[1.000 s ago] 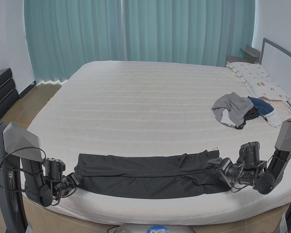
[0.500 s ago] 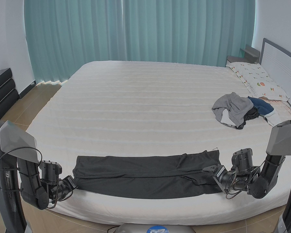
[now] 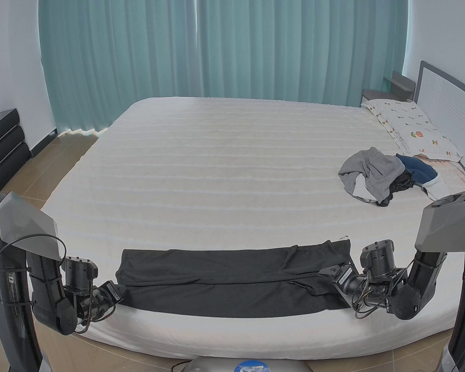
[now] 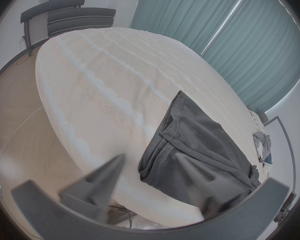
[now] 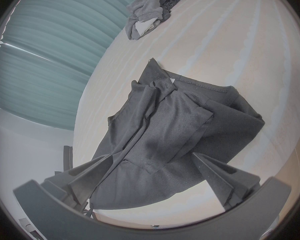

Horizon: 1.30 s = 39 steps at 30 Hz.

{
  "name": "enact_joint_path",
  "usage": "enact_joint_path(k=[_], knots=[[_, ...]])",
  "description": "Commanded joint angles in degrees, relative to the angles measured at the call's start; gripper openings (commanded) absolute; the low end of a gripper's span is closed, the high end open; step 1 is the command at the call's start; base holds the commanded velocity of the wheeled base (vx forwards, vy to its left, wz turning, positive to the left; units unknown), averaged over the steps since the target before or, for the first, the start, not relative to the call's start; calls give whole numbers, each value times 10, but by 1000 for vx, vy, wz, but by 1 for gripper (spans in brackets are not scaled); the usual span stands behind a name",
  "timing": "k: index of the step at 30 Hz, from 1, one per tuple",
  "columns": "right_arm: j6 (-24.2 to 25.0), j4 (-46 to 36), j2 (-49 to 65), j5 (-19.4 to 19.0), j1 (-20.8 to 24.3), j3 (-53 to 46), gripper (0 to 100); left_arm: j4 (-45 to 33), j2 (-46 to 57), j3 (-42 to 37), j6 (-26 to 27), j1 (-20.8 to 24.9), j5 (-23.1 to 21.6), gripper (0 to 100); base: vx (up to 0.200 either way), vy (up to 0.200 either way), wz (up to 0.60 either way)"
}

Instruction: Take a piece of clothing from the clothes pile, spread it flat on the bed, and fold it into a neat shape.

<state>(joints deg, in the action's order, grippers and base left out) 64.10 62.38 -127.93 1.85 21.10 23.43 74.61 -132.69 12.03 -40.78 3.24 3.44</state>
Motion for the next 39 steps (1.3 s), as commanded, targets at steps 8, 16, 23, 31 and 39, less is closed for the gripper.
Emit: enact_joint_path(k=[8,16,23,31,39], knots=[[-1,22,-36,33,9,11,0,0,2,-1,-1,0,0,100,0,0,0],[-4,31,-28,44,10,-3,0,0,2,-1,0,-1,0,100,0,0,0],[-8,21,12,40,17,-28,0,0,2,0,0,-1,0,100,0,0,0],[-10,13,8,35,22,-37,0,0,10,-1,-1,-6,0,100,0,0,0],[-16,3,0,21,19,-43,100,0,17,4,-2,-14,-6,100,0,0,0]])
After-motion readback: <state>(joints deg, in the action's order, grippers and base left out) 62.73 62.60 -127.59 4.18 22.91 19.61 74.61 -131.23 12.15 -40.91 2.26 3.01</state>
